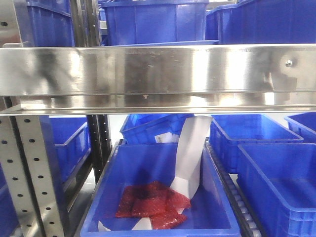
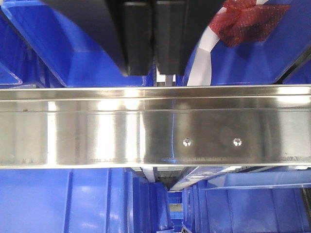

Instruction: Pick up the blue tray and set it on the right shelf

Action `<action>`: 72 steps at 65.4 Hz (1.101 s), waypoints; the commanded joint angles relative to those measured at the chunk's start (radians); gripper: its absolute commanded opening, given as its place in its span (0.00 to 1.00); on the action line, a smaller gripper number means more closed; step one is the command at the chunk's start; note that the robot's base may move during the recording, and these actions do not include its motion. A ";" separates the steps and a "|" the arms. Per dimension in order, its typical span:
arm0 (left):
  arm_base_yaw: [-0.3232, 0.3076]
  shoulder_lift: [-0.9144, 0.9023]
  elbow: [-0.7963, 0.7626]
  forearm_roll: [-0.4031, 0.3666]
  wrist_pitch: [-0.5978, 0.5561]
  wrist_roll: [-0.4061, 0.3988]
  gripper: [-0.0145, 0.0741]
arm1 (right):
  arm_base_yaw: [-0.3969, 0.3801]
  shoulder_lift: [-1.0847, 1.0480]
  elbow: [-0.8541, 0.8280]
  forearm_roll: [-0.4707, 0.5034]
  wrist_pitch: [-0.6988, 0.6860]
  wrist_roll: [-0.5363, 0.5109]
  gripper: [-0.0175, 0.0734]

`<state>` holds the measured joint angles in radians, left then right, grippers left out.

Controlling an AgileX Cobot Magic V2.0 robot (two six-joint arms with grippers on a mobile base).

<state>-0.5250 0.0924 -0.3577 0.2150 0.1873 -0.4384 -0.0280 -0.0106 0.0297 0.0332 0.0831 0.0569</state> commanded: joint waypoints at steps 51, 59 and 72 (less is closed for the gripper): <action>0.325 -0.064 0.185 -0.498 -0.202 0.672 0.11 | 0.004 -0.020 -0.024 -0.010 -0.083 0.001 0.25; 0.412 -0.082 0.309 -0.477 -0.224 0.655 0.11 | 0.004 -0.020 -0.024 -0.010 -0.083 0.001 0.25; 0.452 -0.116 0.413 -0.311 -0.223 0.466 0.11 | 0.004 -0.020 -0.024 -0.010 -0.083 0.001 0.25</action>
<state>-0.0777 -0.0076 0.0304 -0.1449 0.0528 0.0701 -0.0262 -0.0106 0.0297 0.0332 0.0831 0.0590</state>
